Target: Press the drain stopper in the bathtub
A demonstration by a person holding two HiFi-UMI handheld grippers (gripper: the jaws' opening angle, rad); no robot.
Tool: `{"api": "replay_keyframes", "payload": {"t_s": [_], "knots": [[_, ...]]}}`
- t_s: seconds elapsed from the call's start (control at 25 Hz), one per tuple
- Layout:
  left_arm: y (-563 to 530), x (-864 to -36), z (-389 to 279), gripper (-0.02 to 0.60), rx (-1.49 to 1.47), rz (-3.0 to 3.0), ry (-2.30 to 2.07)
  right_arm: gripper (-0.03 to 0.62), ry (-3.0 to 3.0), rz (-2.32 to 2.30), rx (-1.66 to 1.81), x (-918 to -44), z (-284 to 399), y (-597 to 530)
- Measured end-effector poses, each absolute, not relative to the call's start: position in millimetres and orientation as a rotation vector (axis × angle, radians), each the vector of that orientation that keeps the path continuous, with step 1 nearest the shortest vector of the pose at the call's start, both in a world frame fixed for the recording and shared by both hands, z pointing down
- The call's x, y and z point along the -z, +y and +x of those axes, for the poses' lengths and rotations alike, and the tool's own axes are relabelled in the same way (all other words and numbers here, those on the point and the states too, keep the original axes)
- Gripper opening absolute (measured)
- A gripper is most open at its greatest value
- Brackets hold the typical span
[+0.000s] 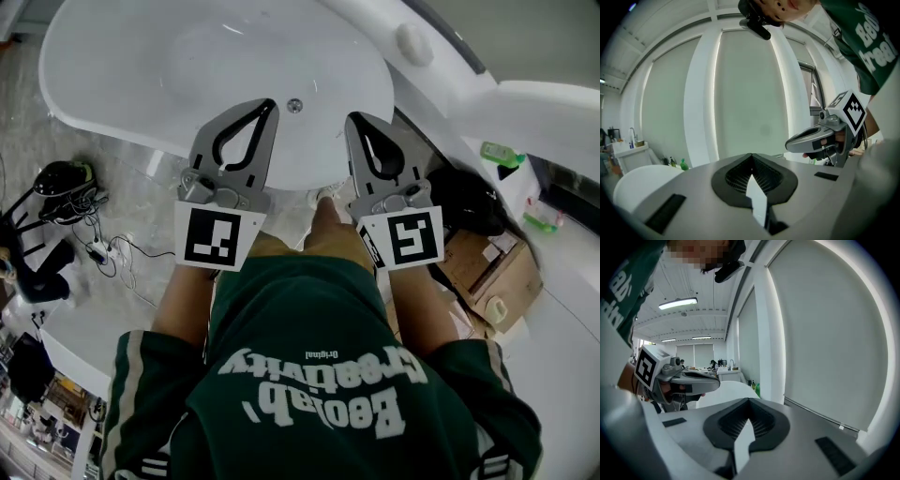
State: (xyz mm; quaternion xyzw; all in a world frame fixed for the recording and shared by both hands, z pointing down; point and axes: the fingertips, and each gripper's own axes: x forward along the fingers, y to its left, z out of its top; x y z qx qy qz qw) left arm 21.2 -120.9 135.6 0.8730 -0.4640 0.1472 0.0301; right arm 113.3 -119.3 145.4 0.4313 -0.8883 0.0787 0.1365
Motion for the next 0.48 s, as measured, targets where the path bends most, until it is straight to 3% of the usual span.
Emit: {"api": "replay_keyframes", "payload": {"t_s": [0.48], "knots": [[-141, -292, -8, 0.008, -0.593, 2.523, -1.424, 0.009, -2.522, 1.106, -0.351, -286, 93, -145]]}}
